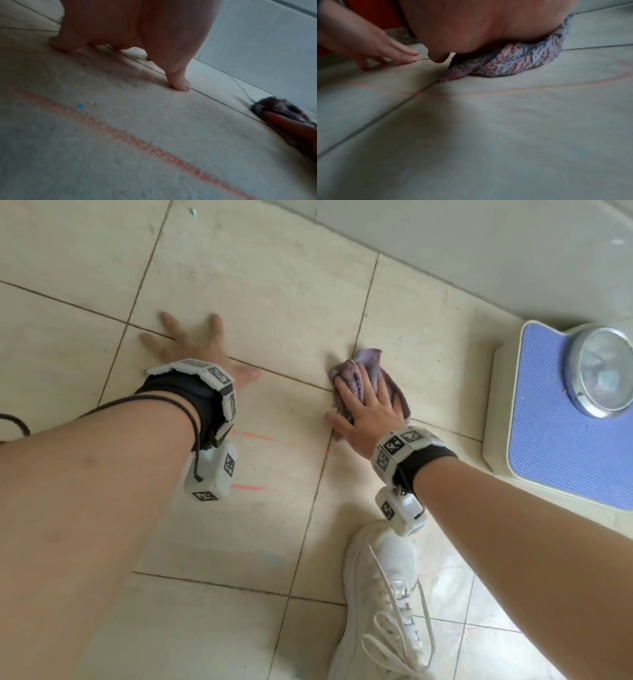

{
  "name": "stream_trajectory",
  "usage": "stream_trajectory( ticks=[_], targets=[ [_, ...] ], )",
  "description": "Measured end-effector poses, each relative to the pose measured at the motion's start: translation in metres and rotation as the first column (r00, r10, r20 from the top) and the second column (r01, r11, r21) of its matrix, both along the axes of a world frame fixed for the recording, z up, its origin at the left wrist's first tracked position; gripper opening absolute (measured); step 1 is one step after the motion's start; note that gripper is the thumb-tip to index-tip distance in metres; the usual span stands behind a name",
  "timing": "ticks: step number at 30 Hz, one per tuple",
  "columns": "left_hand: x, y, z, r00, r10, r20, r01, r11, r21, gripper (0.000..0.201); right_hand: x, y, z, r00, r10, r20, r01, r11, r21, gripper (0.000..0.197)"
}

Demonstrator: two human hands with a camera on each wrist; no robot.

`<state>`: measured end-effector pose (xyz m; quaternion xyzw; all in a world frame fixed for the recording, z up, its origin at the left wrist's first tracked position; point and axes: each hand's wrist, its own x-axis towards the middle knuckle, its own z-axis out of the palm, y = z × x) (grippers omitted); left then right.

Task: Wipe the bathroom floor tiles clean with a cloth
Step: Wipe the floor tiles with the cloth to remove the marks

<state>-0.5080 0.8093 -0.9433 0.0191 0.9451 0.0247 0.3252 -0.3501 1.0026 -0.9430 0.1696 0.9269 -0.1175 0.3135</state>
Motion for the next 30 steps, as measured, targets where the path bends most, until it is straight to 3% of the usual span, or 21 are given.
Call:
stream_trajectory(
  ticks=[3,7,10,15,20,25,30],
  targets=[
    [0.001,0.002,-0.001,1.000,-0.007,-0.008,0.008,1.000,0.004,0.101,-0.010,0.028,0.001,0.992,-0.126,0.014,0.125,0.991,0.043,0.068],
    [-0.002,-0.001,-0.002,1.000,-0.020,-0.009,0.020,1.000,0.009,0.102,-0.060,0.011,-0.002,0.963,-0.267,-0.046,0.267,0.964,-0.001,0.076],
    [-0.004,-0.001,-0.001,1.000,-0.027,-0.012,0.027,1.000,0.016,0.104,-0.075,-0.023,-0.002,0.989,-0.142,-0.049,0.140,0.989,-0.043,0.076],
    [-0.003,-0.002,0.002,0.999,-0.027,-0.019,0.028,0.999,0.026,0.103,-0.030,-0.048,-0.003,0.997,0.073,-0.032,-0.075,0.996,-0.054,0.072],
    [-0.004,-0.006,-0.003,0.998,-0.062,-0.031,0.063,0.997,0.036,0.103,-0.006,-0.010,0.003,0.999,-0.020,0.035,0.019,1.000,0.009,0.069],
    [-0.009,-0.023,-0.008,0.987,-0.159,-0.015,0.160,0.987,0.013,0.099,-0.027,-0.042,0.005,0.987,-0.156,0.036,0.157,0.987,-0.016,0.076],
    [-0.012,-0.073,-0.020,0.970,-0.225,-0.091,0.224,0.974,-0.019,0.084,-0.053,-0.090,0.002,1.000,-0.025,-0.018,0.025,0.999,-0.043,0.075]
  ],
)
